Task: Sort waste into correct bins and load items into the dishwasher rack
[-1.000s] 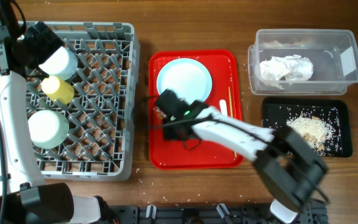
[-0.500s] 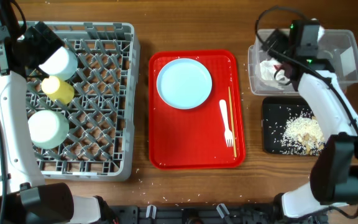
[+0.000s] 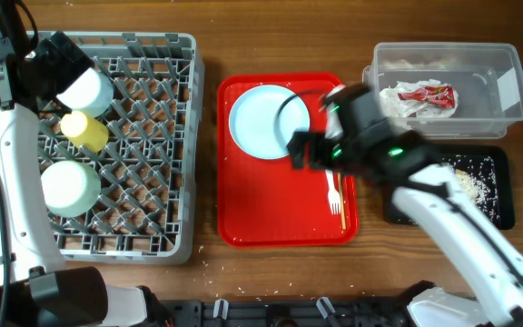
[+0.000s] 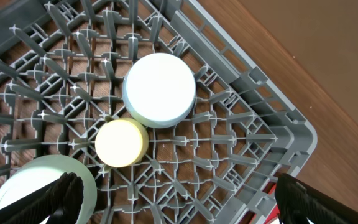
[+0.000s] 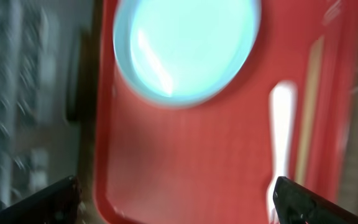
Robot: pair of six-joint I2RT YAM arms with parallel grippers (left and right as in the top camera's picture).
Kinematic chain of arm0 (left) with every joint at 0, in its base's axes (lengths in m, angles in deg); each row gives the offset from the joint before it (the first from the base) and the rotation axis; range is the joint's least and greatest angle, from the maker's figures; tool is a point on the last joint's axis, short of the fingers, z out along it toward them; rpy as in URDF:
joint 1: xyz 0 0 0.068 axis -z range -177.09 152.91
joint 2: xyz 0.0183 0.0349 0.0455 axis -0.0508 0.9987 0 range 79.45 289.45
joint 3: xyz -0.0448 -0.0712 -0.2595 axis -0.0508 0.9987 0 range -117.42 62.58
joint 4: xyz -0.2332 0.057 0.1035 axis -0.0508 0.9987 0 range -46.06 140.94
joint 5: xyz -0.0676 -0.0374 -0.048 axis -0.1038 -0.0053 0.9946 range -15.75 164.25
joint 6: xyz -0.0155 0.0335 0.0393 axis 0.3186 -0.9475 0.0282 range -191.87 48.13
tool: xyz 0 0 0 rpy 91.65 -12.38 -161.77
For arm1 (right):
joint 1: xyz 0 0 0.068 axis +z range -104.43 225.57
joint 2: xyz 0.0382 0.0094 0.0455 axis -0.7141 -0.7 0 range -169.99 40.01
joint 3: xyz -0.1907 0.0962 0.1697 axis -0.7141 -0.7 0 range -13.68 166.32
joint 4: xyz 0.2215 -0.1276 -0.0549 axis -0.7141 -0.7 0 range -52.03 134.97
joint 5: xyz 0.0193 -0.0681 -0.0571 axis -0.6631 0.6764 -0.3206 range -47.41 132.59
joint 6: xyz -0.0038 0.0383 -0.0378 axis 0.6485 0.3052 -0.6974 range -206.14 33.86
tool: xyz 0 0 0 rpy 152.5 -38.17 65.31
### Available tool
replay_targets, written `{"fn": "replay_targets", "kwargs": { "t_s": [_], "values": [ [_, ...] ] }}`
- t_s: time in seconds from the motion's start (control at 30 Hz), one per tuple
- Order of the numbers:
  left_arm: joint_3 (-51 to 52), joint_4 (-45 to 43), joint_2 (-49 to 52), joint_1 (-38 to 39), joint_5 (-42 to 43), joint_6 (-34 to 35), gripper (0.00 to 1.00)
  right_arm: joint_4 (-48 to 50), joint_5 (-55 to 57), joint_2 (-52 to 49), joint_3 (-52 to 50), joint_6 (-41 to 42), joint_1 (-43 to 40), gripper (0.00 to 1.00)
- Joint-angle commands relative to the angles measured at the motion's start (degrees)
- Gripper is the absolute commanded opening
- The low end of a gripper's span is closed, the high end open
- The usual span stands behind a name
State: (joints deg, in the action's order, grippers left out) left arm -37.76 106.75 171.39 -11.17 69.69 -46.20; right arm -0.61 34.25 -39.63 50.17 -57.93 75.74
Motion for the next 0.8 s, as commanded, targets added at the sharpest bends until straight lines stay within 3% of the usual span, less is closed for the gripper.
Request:
{"fn": "replay_targets", "kwargs": {
  "t_s": [0.0, 0.13, 0.23, 0.33, 0.5, 0.67, 0.77],
  "values": [
    [0.2, -0.2, 0.0, 0.1, 0.2, 0.5, 1.00, -0.2, 4.3, -4.9, -4.2, 3.6, 5.9, 0.96],
    [0.2, -0.2, 0.0, 0.1, 0.2, 0.5, 1.00, -0.2, 10.7, -10.4, -5.3, 4.7, 6.6, 0.90],
    [0.2, -0.2, 0.0, 0.1, 0.2, 0.5, 1.00, 1.7, 11.6, -9.6, -2.8, 7.7, 4.6, 1.00],
    [0.2, -0.2, 0.0, 0.1, 0.2, 0.5, 1.00, 11.3, 4.4, -9.1, -1.7, 3.5, 3.9, 1.00],
    [0.2, -0.2, 0.0, 0.1, 0.2, 0.5, 1.00, 22.1, 1.7, -9.5, -2.6, 16.7, 4.1, 1.00],
    [0.2, -0.2, 0.0, 0.1, 0.2, 0.5, 1.00, 13.6, 14.2, -8.8, -2.6, 15.9, 2.5, 1.00],
    [0.2, -0.2, 0.0, 0.1, 0.2, 0.5, 1.00, 8.0, 15.0, -2.8, -2.3, 12.2, -1.4, 1.00]
  ]
}}
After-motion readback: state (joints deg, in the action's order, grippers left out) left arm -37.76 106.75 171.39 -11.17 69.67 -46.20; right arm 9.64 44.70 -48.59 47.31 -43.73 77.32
